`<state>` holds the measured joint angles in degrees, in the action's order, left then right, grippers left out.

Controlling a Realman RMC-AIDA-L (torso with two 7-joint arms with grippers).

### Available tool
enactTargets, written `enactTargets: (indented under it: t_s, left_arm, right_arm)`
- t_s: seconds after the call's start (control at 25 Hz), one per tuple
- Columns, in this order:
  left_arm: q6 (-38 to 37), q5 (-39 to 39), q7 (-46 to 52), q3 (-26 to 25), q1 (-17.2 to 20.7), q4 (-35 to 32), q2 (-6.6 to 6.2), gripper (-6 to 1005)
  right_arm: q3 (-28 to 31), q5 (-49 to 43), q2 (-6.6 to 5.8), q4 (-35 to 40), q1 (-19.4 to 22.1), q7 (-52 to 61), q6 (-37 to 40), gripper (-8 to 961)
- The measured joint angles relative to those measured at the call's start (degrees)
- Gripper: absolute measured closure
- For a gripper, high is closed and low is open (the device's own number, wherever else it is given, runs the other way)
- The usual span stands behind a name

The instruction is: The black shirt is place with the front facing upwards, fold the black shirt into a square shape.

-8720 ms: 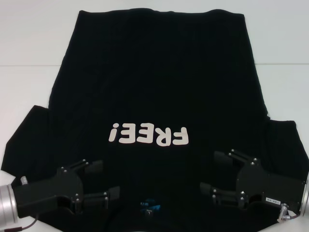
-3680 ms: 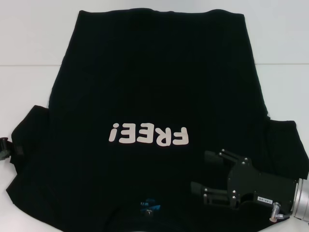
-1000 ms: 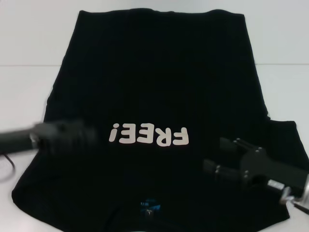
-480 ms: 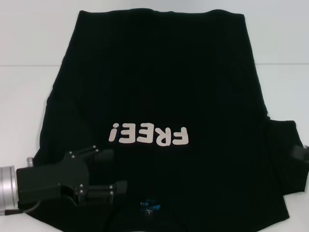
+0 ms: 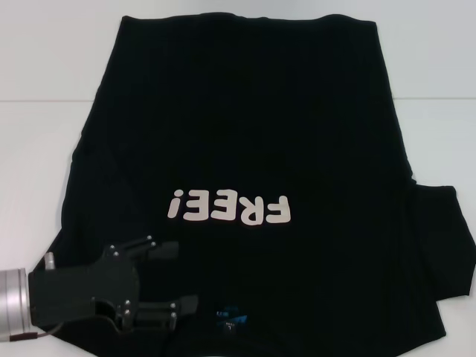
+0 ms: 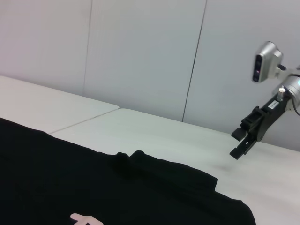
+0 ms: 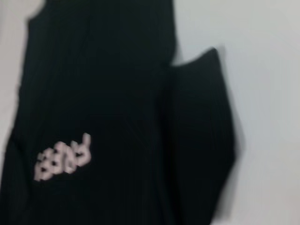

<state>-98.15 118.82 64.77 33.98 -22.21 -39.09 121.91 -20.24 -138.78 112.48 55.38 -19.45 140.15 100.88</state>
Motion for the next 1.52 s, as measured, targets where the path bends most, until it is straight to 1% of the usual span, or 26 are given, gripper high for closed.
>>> enactTargets:
  t_s: [0.12,0.24,0.36,0.48,0.68,0.84,0.96,1.2,1.52]
  left_arm:
    - [0.0,0.0,-0.9,0.0,0.5,0.1,0.21,77]
    - [-0.2,0.0,-0.8,-0.1,0.6,0.3,0.13,77]
    - [-0.2,-0.1,-0.9,-0.1,0.7,0.9,0.06,77]
    - [-0.3,-0.1,-1.0,0.0,0.7,1.0,0.00,77]
    - [-0.4,-0.1,-1.1,-0.2,0.9,0.9,-0.02,78]
    - [-0.4,0.0,-1.2,-0.3,1.0,0.9,-0.02,77]
    - [-0.4,0.0,-1.2,-0.3,1.0,0.9,-0.02,77]
    - [-0.2,0.0,-1.2,-0.2,0.9,0.9,-0.02,78]
    - [0.1,0.0,-1.2,-0.3,0.9,1.0,-0.02,78]
  right_arm:
    - [0.0,-6.1,-0.58,-0.1,-3.0,2.8,-0.1,15]
    - [-0.2,-10.4,-0.98,0.0,-5.7,5.7,-0.1,16]
    - [-0.5,-12.5,-1.04,0.0,-8.0,7.5,-0.3,16]
    - [-1.1,-13.5,-0.66,-0.8,-9.5,8.2,-1.3,16]
    - [-2.3,-13.7,-0.51,-4.1,-10.5,8.4,-4.0,17]
    - [-2.5,-13.4,-1.24,-8.3,-11.2,8.1,-6.8,17]
    - [-2.7,-13.4,-1.54,-10.7,-12.1,7.8,-8.5,18]
    - [-2.7,-13.4,-1.64,-13.0,-13.5,7.3,-9.9,19]
    - [-3.0,-13.4,-1.50,-14.3,-14.2,7.3,-11.2,20]
